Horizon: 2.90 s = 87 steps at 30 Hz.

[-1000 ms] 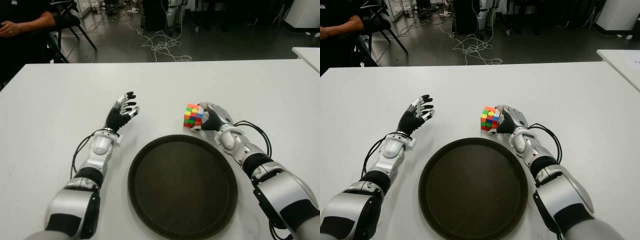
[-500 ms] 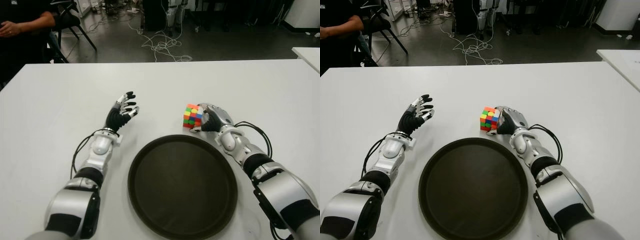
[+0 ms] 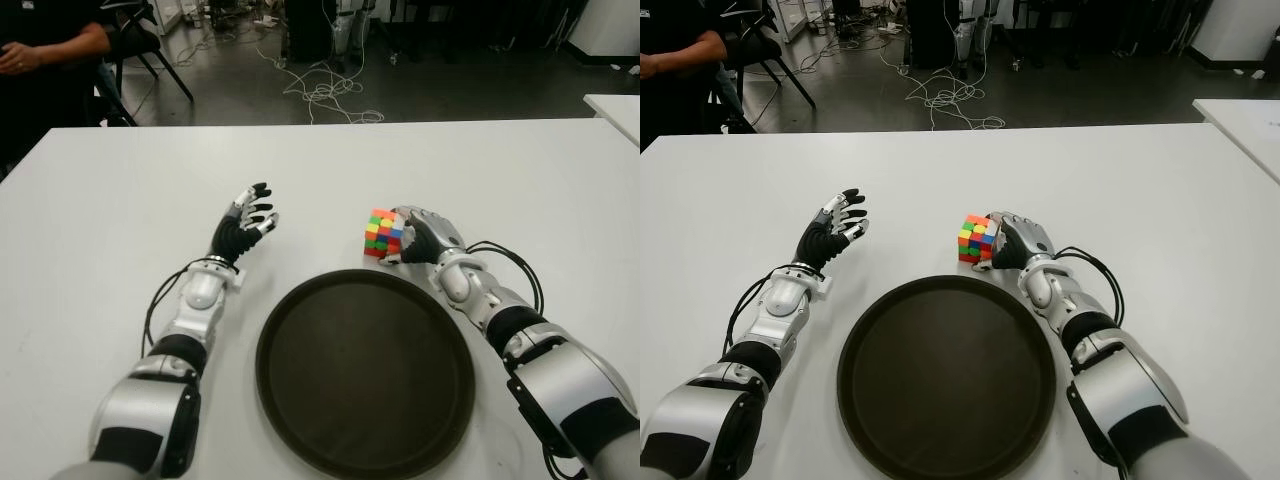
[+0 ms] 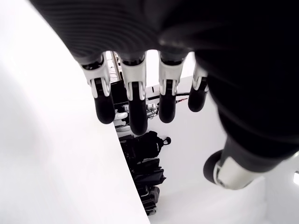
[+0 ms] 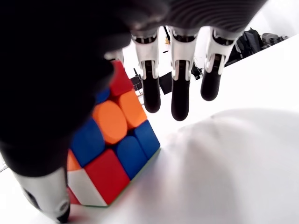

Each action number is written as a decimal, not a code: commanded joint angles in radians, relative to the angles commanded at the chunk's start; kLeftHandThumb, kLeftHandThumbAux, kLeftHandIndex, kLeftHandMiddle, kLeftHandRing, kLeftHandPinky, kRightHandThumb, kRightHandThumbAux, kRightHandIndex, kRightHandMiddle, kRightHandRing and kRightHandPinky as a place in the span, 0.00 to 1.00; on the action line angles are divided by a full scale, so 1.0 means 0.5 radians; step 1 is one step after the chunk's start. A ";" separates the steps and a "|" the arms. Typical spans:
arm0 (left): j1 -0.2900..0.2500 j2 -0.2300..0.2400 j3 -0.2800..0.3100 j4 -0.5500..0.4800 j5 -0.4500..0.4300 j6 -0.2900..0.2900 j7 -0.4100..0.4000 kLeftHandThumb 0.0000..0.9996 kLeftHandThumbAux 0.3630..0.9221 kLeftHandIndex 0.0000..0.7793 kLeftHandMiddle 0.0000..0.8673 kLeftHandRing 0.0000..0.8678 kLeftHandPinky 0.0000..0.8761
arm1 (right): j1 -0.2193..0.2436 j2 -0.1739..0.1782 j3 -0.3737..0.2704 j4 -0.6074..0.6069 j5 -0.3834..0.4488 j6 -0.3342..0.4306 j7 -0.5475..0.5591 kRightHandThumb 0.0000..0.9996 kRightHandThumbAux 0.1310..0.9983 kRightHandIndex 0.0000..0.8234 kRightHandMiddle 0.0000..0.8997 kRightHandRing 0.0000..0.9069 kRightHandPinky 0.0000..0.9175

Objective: Pick up the Rubik's Cube and put it in the plate

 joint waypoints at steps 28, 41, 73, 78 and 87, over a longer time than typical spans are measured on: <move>0.002 -0.001 0.007 0.000 -0.005 -0.015 -0.005 0.04 0.59 0.15 0.19 0.20 0.19 | -0.023 0.001 0.079 -0.068 -0.101 0.055 -0.100 0.00 0.74 0.19 0.23 0.26 0.27; 0.001 0.000 -0.001 0.002 0.006 0.001 0.007 0.02 0.56 0.15 0.18 0.20 0.19 | -0.031 -0.004 0.147 -0.069 -0.143 0.082 -0.028 0.00 0.77 0.18 0.22 0.25 0.26; -0.003 0.003 -0.005 0.005 0.003 0.008 -0.011 0.02 0.57 0.15 0.19 0.20 0.20 | -0.054 0.014 0.339 -0.045 -0.211 0.091 0.103 0.00 0.74 0.16 0.19 0.21 0.19; -0.004 0.007 -0.010 0.004 0.012 0.002 -0.003 0.03 0.56 0.15 0.19 0.19 0.18 | -0.054 0.017 0.357 -0.046 -0.224 0.090 0.093 0.00 0.75 0.16 0.18 0.20 0.19; -0.003 0.011 -0.016 0.005 0.024 -0.016 0.010 0.02 0.59 0.15 0.18 0.19 0.17 | -0.060 0.023 0.375 -0.046 -0.218 0.109 0.103 0.00 0.73 0.16 0.18 0.21 0.19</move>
